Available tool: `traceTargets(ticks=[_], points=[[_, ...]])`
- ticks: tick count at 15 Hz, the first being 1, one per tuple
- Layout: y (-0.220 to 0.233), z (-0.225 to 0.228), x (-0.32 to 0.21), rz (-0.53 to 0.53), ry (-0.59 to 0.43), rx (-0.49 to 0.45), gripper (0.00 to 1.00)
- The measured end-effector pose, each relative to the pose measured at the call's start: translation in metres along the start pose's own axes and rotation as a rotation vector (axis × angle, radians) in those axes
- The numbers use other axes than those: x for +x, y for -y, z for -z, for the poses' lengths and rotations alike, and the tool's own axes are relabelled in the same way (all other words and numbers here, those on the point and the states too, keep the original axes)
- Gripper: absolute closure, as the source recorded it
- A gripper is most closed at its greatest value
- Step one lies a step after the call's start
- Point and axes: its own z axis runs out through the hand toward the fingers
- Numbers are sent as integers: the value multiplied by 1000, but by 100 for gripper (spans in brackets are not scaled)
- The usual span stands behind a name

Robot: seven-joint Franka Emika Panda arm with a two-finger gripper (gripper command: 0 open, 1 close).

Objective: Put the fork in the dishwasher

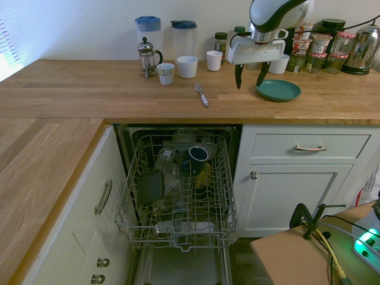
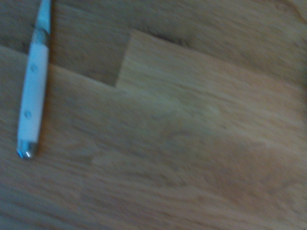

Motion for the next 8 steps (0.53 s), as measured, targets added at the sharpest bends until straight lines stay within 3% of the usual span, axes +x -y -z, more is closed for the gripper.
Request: traceTargets(ticks=[8], points=[[106, -29, -5, -50, -17, 7, 0]])
